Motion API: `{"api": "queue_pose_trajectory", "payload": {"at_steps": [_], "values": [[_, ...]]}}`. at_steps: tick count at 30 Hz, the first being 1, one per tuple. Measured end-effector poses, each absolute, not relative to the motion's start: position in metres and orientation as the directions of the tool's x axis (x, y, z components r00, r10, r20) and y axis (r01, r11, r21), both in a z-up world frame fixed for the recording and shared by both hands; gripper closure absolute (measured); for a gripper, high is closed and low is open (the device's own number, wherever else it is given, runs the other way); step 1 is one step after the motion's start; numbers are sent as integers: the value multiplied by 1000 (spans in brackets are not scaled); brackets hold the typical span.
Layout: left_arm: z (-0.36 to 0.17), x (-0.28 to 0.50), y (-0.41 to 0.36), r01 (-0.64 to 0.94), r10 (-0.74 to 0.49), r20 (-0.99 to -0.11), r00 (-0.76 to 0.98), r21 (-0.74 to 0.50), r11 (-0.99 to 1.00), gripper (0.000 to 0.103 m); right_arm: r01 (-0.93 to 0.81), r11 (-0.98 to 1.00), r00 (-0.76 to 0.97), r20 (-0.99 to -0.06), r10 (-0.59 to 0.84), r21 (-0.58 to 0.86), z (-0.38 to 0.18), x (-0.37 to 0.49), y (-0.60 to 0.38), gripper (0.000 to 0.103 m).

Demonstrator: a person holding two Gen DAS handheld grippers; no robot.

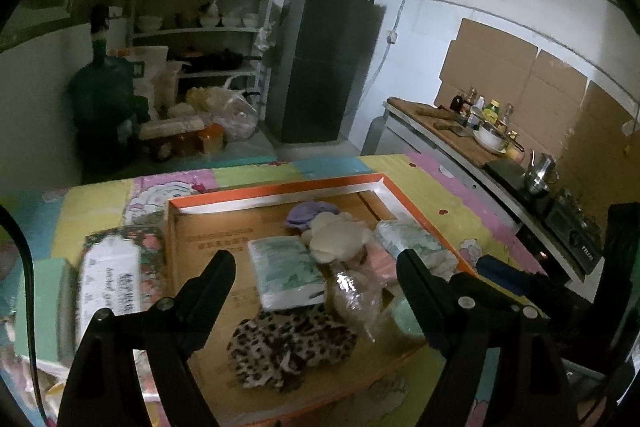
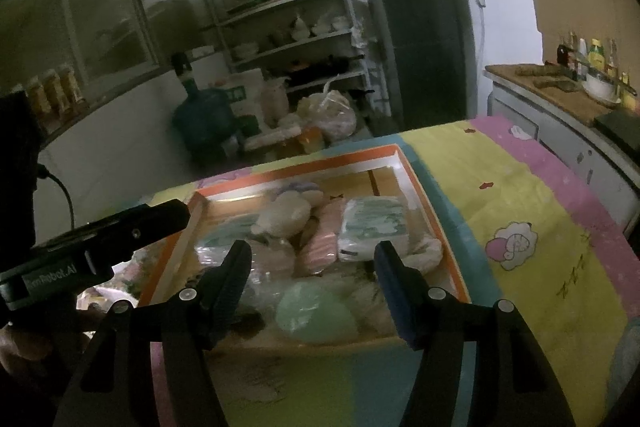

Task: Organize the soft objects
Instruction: 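Withdraw both open grippers up and away from the tray, then move both open grippers over the remaining items on the quilt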

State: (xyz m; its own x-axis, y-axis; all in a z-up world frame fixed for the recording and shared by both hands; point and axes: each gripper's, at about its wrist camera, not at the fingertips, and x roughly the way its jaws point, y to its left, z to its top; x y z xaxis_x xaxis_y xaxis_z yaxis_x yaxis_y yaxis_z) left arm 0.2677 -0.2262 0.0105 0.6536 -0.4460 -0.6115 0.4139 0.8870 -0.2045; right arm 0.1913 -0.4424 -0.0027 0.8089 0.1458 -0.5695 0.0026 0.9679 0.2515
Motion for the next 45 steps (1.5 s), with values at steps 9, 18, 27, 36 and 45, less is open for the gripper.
{"api": "queue_pose_trajectory", "payload": {"at_steps": [9, 18, 27, 36, 45], "values": [[23, 242, -198, 392, -412, -587, 697, -168, 904, 21, -29, 971, 816, -556, 159, 237, 8, 175, -413, 37], [32, 219, -168, 368, -385, -564, 730, -150, 918, 21, -57, 974, 821, -546, 170, 218, 18, 158, -384, 37], [42, 196, -142, 337, -359, -537, 763, -144, 930, 21, -88, 976, 827, -531, 184, 200, 29, 140, -358, 37], [44, 173, -104, 282, -315, -524, 791, -144, 948, 21, -162, 967, 821, -517, 242, 196, 34, 126, -316, 37], [57, 144, -64, 224, -273, -488, 829, -157, 962, 21, -246, 953, 811, -501, 303, 177, 43, 109, -269, 37]]}}
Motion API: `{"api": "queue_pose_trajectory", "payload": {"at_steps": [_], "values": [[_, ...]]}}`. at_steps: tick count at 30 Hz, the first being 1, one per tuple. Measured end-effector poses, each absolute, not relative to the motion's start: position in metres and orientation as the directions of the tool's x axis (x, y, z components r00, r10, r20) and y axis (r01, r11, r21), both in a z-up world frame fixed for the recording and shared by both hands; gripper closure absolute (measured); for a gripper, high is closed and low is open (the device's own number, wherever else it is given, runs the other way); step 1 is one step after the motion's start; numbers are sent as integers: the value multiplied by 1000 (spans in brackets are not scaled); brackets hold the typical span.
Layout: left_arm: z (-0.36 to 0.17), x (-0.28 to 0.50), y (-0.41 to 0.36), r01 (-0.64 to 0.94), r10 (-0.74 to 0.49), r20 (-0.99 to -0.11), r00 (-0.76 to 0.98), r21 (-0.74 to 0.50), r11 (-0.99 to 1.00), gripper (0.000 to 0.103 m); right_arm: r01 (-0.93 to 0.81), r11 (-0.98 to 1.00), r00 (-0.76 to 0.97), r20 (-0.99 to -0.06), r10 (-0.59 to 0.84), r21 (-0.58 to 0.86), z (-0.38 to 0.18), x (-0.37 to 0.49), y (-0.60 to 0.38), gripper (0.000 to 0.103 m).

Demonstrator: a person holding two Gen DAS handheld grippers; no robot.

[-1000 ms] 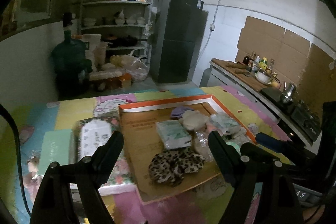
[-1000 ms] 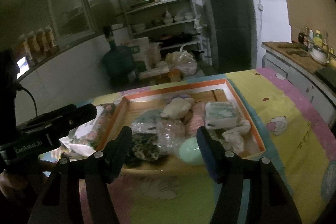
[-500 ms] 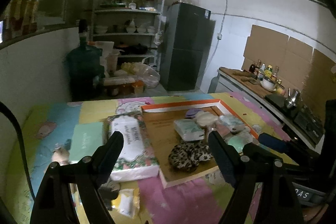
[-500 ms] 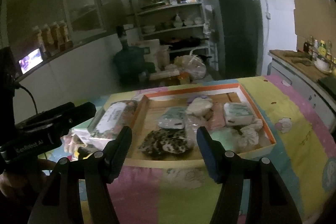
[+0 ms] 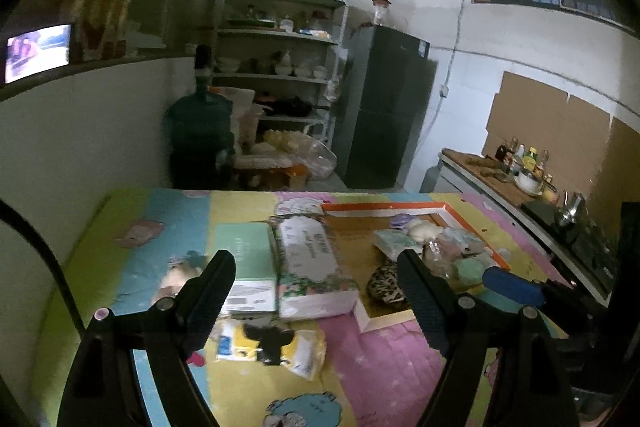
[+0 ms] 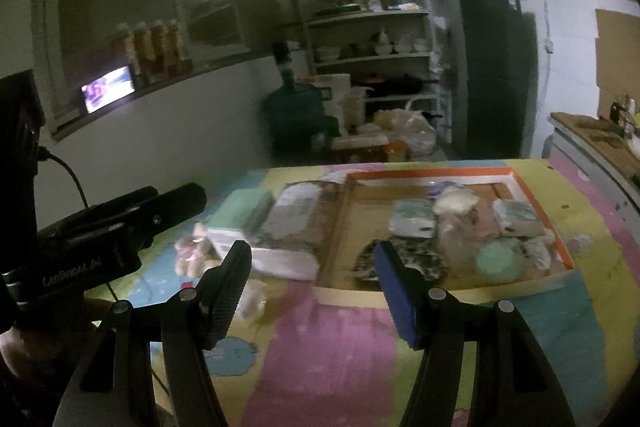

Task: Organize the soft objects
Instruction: 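Move both open grippers over the remaining items on the quilt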

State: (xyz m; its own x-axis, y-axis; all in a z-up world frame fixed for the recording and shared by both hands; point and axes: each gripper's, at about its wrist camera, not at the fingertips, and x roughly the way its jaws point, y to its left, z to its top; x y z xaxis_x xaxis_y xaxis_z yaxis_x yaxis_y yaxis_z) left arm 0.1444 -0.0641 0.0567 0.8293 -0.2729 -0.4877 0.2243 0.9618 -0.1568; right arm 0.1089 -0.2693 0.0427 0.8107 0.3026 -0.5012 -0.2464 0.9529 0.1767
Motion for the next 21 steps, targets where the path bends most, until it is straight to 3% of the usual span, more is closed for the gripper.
{"api": "queue_pose_trajectory", "payload": {"at_steps": [12, 17, 21], "values": [[72, 93, 1, 107, -155, -435, 887, -133, 985, 21, -345, 926, 804, -462, 376, 154, 53, 79, -219, 37], [59, 89, 24, 75, -136, -445, 885, -152, 985, 21, -388, 914, 779, -487, 395, 121, 41, 76, -202, 29], [44, 91, 41, 65, -140, -461, 876, -174, 983, 21, -434, 899, 746, -532, 400, 67, 25, 84, -190, 29]]}}
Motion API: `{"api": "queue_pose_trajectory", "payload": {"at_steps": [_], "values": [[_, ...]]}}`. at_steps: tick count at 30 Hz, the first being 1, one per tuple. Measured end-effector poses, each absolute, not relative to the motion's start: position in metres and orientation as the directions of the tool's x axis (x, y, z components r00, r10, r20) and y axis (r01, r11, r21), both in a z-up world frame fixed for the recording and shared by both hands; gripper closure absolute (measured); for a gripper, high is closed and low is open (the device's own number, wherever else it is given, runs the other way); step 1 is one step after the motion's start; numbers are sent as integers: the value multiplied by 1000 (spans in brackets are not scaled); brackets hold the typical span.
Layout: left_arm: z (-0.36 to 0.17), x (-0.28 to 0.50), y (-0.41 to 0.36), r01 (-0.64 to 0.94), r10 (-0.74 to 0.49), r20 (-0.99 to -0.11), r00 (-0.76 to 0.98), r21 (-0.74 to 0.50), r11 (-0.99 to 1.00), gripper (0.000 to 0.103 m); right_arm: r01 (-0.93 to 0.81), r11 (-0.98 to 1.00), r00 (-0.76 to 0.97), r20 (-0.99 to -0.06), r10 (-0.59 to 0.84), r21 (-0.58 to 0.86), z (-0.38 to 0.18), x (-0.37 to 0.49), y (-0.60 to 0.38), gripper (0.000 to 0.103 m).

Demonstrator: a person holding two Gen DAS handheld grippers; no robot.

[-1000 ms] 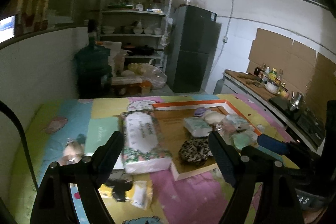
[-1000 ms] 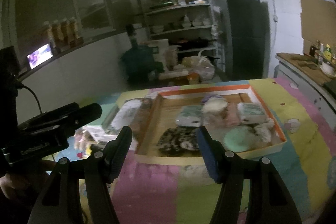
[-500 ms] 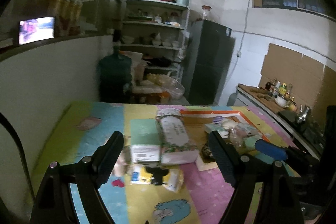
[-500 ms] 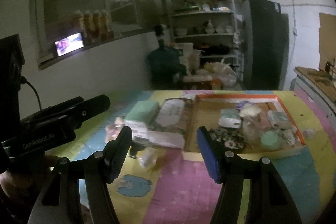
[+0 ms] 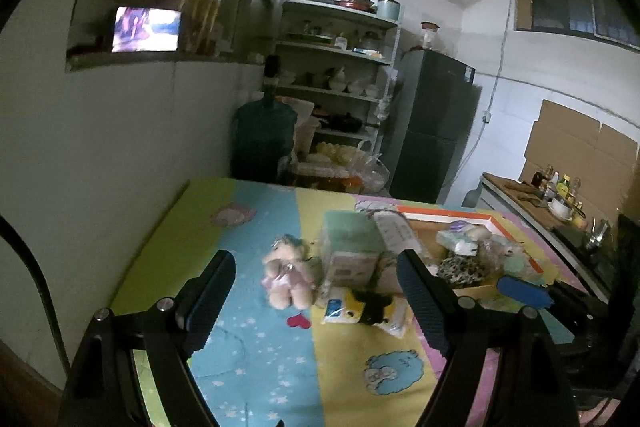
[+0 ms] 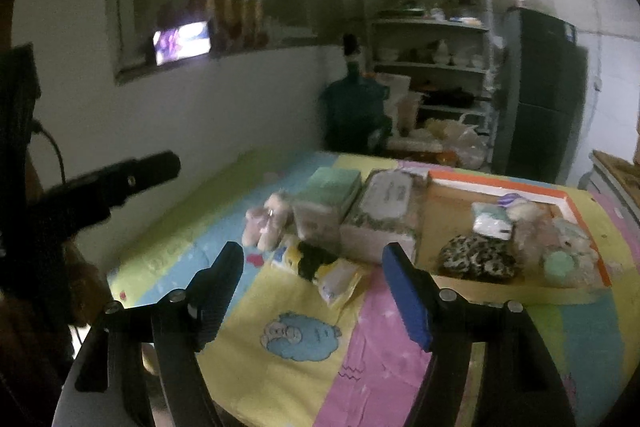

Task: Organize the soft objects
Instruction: 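Move both open grippers over the remaining items on the quilt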

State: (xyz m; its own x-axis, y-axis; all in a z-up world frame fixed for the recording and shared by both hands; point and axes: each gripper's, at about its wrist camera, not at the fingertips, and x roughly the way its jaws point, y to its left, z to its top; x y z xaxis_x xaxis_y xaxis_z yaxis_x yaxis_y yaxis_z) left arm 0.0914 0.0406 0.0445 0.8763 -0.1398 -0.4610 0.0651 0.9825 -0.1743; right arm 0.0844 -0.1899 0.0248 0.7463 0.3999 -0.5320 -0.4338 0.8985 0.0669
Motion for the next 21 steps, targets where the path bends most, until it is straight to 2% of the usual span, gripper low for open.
{"api": "queue_pose_trajectory", "payload": {"at_steps": [10, 21], "values": [[11, 117, 65, 40, -137, -513, 847, -195, 980, 21, -535, 845, 650, -641, 409, -5, -24, 136, -167, 29], [-16, 150, 74, 35, -152, -565, 811, -213, 976, 21, -629, 777, 514, -738, 438, 23, -61, 192, -157, 29]]}}
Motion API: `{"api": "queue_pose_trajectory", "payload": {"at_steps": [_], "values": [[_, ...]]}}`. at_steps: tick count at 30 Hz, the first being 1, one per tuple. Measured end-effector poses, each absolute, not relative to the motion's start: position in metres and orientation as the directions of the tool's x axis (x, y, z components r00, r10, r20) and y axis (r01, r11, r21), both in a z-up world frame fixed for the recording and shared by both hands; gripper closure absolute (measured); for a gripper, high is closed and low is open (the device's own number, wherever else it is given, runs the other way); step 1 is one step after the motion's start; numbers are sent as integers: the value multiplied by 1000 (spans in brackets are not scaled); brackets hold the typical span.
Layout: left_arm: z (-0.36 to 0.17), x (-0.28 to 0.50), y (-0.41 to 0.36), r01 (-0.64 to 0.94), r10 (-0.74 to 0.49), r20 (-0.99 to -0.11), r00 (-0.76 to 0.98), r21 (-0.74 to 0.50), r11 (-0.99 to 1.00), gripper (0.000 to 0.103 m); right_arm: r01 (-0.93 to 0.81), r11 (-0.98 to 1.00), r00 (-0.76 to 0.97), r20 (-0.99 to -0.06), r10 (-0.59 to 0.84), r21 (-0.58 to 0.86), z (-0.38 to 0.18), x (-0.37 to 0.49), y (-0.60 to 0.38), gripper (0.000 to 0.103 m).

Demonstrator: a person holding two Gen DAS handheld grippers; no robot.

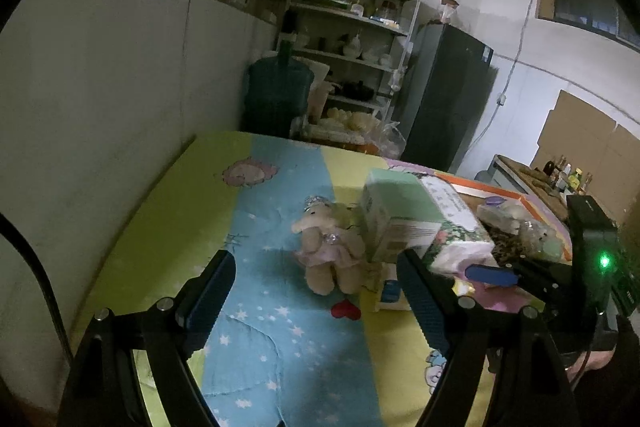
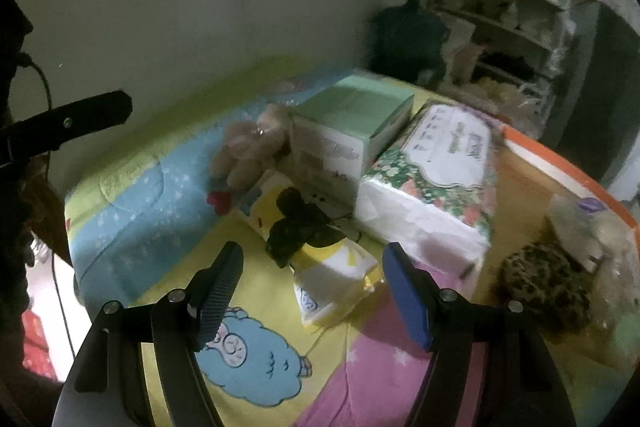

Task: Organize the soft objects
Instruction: 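Move both open grippers over the remaining items on the quilt, then grasp the pink-dressed plush bear with left gripper while right gripper grasps yellow-white bag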

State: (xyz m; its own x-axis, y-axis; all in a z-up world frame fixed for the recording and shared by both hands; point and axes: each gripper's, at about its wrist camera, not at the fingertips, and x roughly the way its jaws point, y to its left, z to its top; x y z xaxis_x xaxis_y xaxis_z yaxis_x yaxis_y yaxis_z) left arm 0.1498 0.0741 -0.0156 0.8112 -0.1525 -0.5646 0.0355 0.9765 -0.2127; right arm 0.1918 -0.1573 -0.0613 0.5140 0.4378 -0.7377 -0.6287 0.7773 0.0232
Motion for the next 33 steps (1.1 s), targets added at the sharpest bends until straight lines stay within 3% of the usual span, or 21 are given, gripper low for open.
{"api": "queue_pose_trajectory", "payload": {"at_steps": [11, 13, 14, 18, 33], "values": [[-33, 191, 75, 40, -154, -622, 768, -193, 980, 21, -724, 684, 470, -790, 394, -89, -80, 208, -135, 29], [-36, 202, 72, 42, -150, -639, 755, -181, 983, 21, -716, 693, 473, -794, 383, -92, -82, 209, -135, 34], [-38, 207, 70, 45, -149, -646, 749, -175, 984, 21, -711, 698, 472, -797, 378, -90, -82, 209, -136, 43], [-51, 229, 62, 77, -178, -687, 704, -175, 982, 21, -677, 734, 468, -797, 381, -47, -83, 201, -139, 51], [-87, 261, 39, 91, -197, -784, 589, -178, 980, 21, -537, 835, 496, -757, 426, 118, -72, 175, -164, 53]]}}
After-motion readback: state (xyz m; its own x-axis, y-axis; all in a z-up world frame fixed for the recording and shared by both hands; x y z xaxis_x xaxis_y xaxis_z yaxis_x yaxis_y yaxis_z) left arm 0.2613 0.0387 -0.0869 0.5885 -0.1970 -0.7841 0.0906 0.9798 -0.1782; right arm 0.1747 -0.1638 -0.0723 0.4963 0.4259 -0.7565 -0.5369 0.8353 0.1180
